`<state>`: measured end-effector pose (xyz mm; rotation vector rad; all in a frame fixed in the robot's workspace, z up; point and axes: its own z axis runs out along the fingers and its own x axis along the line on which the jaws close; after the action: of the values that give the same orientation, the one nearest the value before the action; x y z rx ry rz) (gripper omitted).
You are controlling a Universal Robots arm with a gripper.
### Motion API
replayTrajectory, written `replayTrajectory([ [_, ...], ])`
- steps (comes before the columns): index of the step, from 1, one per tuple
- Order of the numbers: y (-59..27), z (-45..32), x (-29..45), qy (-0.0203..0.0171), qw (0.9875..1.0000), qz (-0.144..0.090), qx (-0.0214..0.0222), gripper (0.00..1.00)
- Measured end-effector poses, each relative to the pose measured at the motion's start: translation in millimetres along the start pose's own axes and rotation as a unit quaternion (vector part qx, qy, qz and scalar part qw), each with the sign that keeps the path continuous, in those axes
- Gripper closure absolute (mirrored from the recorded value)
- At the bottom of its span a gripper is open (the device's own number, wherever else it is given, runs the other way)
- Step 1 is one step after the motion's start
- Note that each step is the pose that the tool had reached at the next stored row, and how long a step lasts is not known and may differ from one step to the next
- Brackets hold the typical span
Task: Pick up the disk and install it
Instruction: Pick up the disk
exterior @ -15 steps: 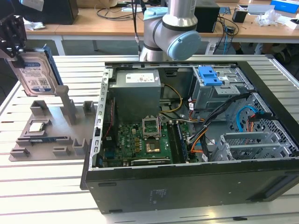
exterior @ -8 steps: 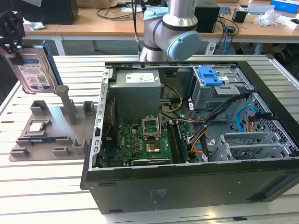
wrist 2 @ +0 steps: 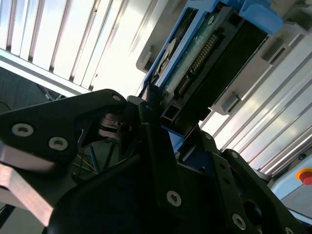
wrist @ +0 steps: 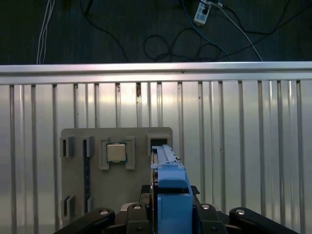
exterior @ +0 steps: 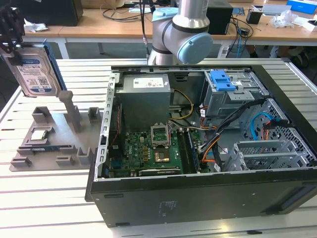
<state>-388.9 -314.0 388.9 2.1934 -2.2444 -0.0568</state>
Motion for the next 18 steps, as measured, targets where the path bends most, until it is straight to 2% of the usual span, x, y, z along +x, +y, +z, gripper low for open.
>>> replayTrajectory([
  [3, 0.1, -3.5, -0.1, 0.0, 1.0, 0.0, 0.0, 0.63],
  [11, 0.6, -19.7, -0.4, 0.0, 1.0, 0.0, 0.0, 0.63],
  [16, 1.0, -36.9, -0.9, 0.0, 1.0, 0.0, 0.0, 0.63],
  [18, 1.2, -41.2, -1.0, 0.0, 1.0, 0.0, 0.0001, 0.63],
])
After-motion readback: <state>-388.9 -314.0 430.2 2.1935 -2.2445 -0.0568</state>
